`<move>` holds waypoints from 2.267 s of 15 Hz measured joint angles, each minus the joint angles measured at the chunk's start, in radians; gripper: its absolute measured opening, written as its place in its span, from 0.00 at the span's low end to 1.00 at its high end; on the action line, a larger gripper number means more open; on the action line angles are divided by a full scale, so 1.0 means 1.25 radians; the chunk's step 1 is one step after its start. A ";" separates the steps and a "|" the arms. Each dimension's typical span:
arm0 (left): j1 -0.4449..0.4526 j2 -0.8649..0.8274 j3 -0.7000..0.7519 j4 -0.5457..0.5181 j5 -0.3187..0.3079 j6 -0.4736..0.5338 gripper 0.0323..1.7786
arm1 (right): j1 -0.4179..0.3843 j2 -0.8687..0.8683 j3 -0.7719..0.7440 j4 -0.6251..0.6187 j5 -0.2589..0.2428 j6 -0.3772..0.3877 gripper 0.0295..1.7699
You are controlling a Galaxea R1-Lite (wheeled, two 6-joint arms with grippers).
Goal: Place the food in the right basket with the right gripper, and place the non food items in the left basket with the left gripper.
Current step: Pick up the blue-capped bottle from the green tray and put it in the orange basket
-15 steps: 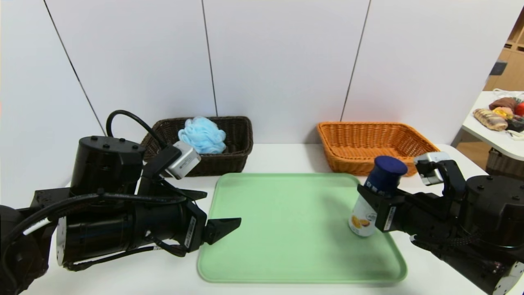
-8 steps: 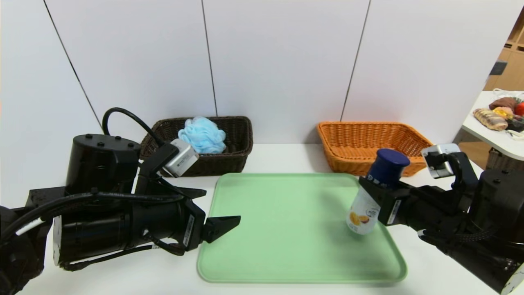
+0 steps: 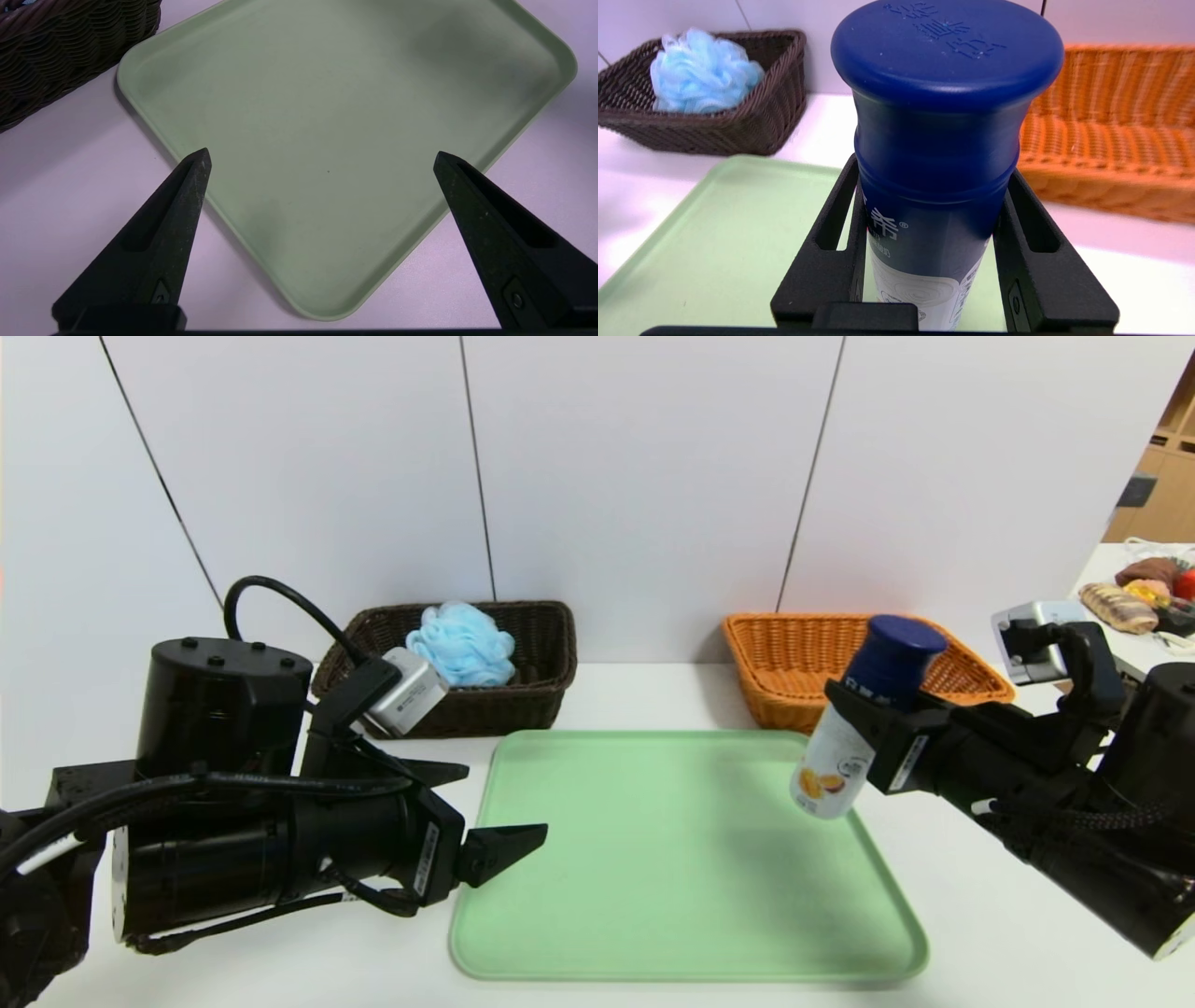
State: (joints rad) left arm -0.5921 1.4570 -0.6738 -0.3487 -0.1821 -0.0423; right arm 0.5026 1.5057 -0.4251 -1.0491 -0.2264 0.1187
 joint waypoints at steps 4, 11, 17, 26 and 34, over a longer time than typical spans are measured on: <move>0.000 -0.007 -0.002 0.000 0.001 0.001 0.95 | -0.007 0.001 -0.105 0.081 0.001 -0.019 0.42; 0.000 -0.009 0.001 0.000 -0.001 0.000 0.95 | -0.061 0.009 -0.251 0.172 0.005 -0.029 0.42; 0.000 -0.015 -0.002 0.001 0.000 0.000 0.95 | -0.136 0.064 -0.327 0.172 0.006 -0.034 0.42; 0.000 -0.025 0.000 0.000 0.001 0.000 0.95 | -0.219 0.185 -0.416 0.163 0.001 -0.070 0.42; 0.000 -0.031 -0.001 0.001 -0.001 0.002 0.95 | -0.272 0.328 -0.554 0.164 0.004 -0.088 0.42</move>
State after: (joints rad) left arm -0.5921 1.4187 -0.6749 -0.3477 -0.1832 -0.0398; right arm 0.1630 1.9162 -1.1170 -0.8436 -0.2213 0.0085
